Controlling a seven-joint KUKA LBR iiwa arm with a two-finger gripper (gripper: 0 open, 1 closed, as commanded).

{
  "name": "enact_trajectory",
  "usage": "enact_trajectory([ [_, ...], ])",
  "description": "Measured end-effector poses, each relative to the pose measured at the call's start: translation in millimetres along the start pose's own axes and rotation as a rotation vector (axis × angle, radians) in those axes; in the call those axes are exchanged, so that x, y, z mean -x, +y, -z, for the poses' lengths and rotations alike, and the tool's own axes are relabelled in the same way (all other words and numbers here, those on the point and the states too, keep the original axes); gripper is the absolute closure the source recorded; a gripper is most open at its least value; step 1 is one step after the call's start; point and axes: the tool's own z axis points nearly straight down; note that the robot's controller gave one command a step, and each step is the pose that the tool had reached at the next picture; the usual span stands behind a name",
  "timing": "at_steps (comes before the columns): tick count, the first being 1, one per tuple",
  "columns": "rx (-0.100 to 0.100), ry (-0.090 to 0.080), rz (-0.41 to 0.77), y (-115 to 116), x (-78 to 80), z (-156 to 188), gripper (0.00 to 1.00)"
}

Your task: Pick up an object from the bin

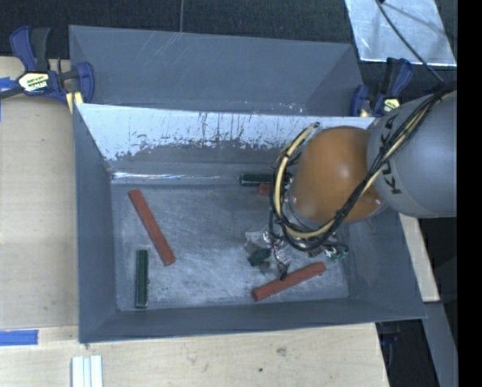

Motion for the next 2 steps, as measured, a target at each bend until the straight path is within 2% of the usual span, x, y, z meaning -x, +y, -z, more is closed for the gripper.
enact_trajectory([
  [1,-0.005,-0.003,0.083,-42,15.4,96,1.0],
  [2,-0.005,-0.004,0.082,-45,21.7,176,1.0],
])
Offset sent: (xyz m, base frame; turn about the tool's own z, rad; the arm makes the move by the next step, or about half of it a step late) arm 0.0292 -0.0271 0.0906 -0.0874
